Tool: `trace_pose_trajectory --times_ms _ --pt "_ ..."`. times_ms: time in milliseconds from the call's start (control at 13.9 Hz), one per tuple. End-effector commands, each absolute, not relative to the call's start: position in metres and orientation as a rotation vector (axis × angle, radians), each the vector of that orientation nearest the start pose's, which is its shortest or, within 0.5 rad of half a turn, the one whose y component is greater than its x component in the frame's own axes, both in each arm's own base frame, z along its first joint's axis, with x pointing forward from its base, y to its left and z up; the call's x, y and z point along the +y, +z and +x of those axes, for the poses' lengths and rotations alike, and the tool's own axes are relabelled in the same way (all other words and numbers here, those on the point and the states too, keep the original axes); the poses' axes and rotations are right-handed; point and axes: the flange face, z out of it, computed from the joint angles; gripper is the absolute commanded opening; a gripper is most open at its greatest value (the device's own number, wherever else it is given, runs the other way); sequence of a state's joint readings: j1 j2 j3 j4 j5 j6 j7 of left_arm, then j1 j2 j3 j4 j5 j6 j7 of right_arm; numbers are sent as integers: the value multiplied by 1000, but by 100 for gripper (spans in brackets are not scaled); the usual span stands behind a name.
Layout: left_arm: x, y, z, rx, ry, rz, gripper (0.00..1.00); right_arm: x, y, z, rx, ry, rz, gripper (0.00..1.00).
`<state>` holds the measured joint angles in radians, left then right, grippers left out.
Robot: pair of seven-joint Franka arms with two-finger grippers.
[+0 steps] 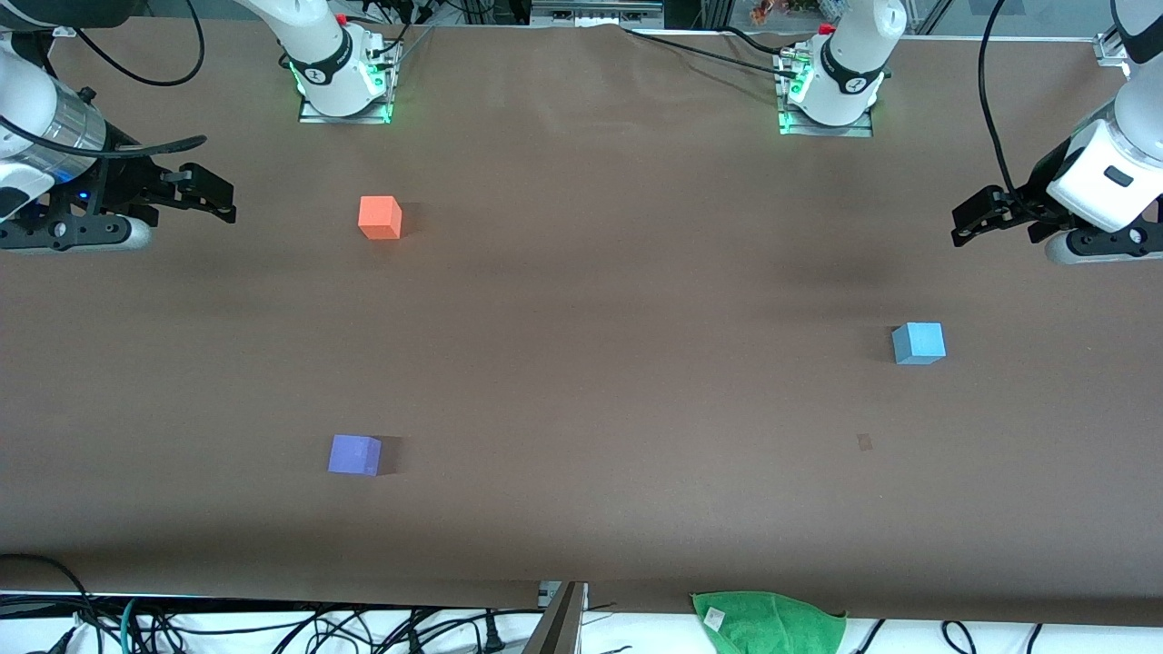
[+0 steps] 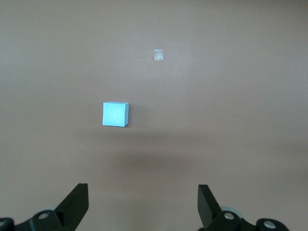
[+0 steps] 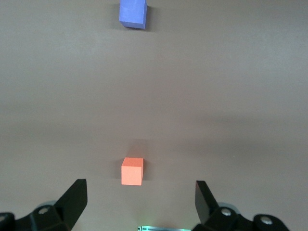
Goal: Place blue block between orange and purple blocks
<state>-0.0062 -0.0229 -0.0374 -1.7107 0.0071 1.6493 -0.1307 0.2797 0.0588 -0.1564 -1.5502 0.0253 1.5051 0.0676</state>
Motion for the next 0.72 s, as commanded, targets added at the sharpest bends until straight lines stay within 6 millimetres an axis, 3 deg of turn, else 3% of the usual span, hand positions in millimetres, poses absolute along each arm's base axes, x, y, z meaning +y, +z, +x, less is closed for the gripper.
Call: trace_pose_trajectory --times_ms 0,649 --pt "-23 583 554 -131 65 -3139 100 74 599 558 -106 170 -3142 99" --pt "-19 578 555 -142 94 -3135 100 74 599 558 -104 172 -3142 99"
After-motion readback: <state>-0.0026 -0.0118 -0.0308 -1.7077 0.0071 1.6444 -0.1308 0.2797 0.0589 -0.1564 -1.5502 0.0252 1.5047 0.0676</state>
